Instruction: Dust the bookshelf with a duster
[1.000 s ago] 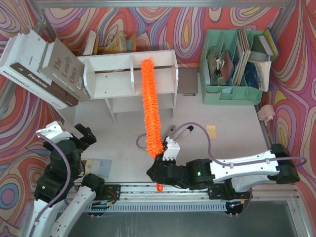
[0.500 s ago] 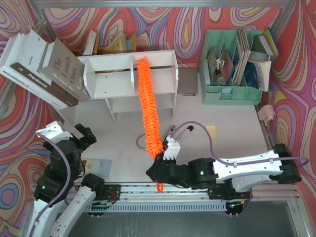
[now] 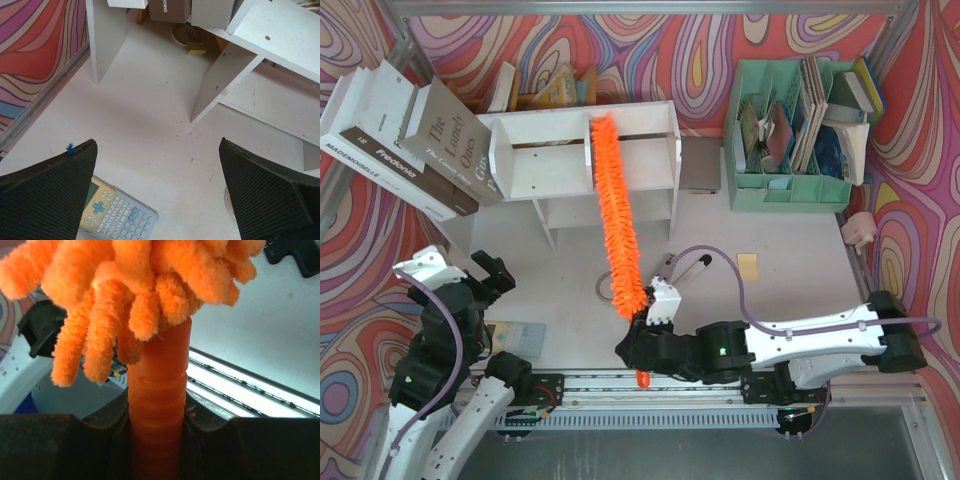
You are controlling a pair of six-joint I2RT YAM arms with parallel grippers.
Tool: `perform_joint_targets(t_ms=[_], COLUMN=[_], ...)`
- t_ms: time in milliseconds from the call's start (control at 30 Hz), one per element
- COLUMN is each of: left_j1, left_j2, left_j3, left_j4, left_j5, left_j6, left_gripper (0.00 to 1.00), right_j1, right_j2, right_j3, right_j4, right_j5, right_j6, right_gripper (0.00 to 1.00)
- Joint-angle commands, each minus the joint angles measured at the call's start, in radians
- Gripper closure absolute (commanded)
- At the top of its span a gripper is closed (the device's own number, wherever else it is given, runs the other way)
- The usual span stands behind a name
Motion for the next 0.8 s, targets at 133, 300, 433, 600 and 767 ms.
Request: perform_joint_targets(t_ms=[133, 300, 433, 600, 767], left_j1=[-0.006, -0.006, -0.007, -0.007, -0.007], left_j2=[-0.003, -0.004, -0.004, -0.004, -0.004], left_j3=[0.016, 0.016, 0.016, 0.016, 0.016], left_j4=[-0.010, -0.010, -0.010, -0.010, -0.009], left_j5=[-0.016, -0.016, -0.015, -0.015, -0.016], left_j6=[-0.006, -0.006, -0.006, -0.006, -0.006], left_gripper=[0.02, 0.02, 0.02, 0.02, 0.02], right_j1=[0.000, 0.000, 0.000, 0.000, 0.000], right_j2=[0.067, -0.012, -0.081, -0.130, -0.120], right_j3=[0.089, 0.032, -0.013, -0.034, -0.040], right_j4=[0.101, -0.012, -0.100, -0.198, -0.135], right_j5=[-0.035, 0.057, 0.120, 0.168, 0.146], right_j6=[-0.146, 0.006, 0.109, 0.206, 0.157], right_gripper=[1.00, 1.00, 1.00, 1.00, 1.00])
